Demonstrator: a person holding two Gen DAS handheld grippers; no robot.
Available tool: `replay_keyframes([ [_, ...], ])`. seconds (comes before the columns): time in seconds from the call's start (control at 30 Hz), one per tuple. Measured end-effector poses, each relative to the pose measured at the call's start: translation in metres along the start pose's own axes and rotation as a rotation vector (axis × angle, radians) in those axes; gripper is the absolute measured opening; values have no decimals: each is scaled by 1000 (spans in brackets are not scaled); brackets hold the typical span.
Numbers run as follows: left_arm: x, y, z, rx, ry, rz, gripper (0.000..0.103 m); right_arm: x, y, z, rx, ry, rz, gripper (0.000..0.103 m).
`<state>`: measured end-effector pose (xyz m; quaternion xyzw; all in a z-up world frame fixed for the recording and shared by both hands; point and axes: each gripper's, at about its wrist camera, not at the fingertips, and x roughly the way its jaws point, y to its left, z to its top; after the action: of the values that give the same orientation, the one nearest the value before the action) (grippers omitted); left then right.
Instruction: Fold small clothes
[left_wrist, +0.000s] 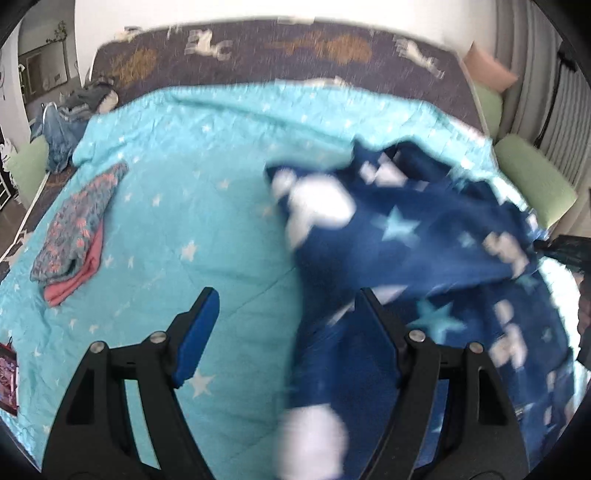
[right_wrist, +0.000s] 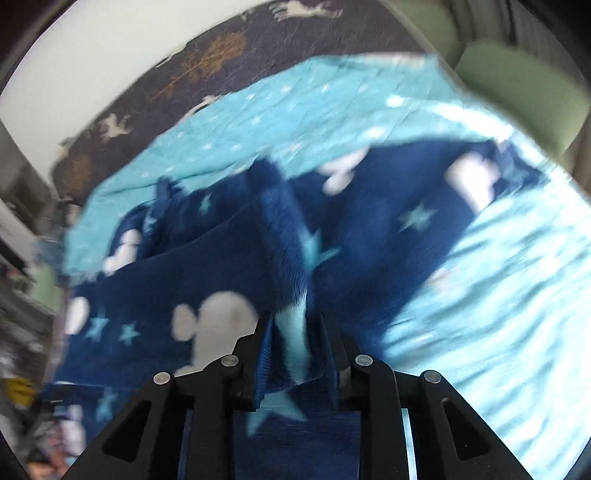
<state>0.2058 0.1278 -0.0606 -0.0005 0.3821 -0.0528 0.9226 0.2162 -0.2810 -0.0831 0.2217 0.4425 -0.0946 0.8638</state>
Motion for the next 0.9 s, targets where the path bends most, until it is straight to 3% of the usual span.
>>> replay_keyframes([
  [0.03, -8, -3, 4, -7, -25, -19, 77, -5, -3, 1, 58, -6, 17, 27],
  [0.07, -17, -7, 11, -18, -54, -46, 77, -9, -3, 3, 102, -10, 92, 27],
  [0.1, -23, -11, 15, -28, -78, -69, 77, -11, 4, 4, 82, -2, 147, 24],
  [0.23, -18, -32, 33, -3, -109, -185, 77, -4, 50, -2, -108, 8, 183, 19],
  [0.33, 22, -49, 37, 17, -26, -210, 77, 9, 69, -7, -146, 30, 254, 18],
  [0.5, 104, -27, 10, -10, 193, -10, 77, 58, 67, -8, -156, 121, 134, 15],
  [0.57, 108, 0, 1, -164, 218, -113, 78, 61, 49, -10, -90, 133, 215, 15],
  [0.67, 96, 2, 15, -210, 197, -140, 75, 52, 52, 0, -62, 139, 245, 19],
  [0.77, 86, -19, 46, -162, 134, -203, 75, 46, 81, 19, -113, 100, 261, 29],
  [0.8, 87, -26, 58, -142, 110, -200, 76, 46, 94, 29, -125, 90, 290, 45],
  [0.87, 97, -43, 85, -102, 66, -207, 80, 52, 114, 42, -134, 82, 334, 69],
  [0.9, 108, -48, 95, -86, 60, -209, 82, 53, 118, 48, -131, 76, 344, 70],
])
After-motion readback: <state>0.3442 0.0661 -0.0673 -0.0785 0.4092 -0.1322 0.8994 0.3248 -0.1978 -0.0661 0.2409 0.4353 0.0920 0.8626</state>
